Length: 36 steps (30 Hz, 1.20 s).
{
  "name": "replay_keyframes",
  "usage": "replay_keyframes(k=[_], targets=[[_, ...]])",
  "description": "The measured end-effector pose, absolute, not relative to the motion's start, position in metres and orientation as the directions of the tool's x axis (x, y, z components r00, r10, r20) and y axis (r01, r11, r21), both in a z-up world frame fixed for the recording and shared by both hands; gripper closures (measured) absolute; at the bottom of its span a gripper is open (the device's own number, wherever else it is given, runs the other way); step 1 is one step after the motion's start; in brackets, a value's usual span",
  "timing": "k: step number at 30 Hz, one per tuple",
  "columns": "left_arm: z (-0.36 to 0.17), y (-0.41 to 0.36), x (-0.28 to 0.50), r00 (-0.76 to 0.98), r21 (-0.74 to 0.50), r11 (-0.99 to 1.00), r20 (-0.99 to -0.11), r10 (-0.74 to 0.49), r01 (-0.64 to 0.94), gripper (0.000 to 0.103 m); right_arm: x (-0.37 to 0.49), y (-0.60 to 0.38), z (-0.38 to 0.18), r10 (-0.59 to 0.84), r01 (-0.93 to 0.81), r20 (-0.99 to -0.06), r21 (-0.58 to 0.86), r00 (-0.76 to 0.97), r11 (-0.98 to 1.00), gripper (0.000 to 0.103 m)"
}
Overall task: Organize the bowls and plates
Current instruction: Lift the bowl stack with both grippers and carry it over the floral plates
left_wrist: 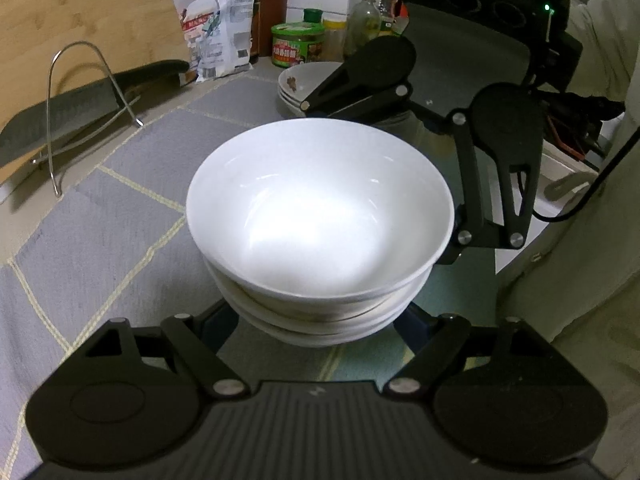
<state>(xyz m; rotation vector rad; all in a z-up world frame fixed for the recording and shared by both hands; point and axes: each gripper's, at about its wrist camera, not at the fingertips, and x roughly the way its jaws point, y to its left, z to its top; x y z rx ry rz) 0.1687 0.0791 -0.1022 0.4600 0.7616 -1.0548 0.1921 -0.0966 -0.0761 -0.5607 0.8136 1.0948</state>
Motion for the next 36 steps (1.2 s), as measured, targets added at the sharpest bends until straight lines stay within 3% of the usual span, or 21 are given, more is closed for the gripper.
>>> replay_keyframes(k=[20, 36], targets=[[-0.071, -0.013, 0.172, 0.352, 0.051, 0.471, -0.737, -0.577, 0.880, 0.020, 0.200, -0.185, -0.045, 0.565, -0.940, -0.783, -0.072, 0.260, 0.333, 0.014], [-0.065, -0.118, 0.196, 0.348, 0.105, 0.398, -0.713, -0.609, 0.911, 0.020, 0.215, -0.286, -0.034, 0.528, -0.901, -0.774, -0.122, 0.349, 0.416, 0.014]])
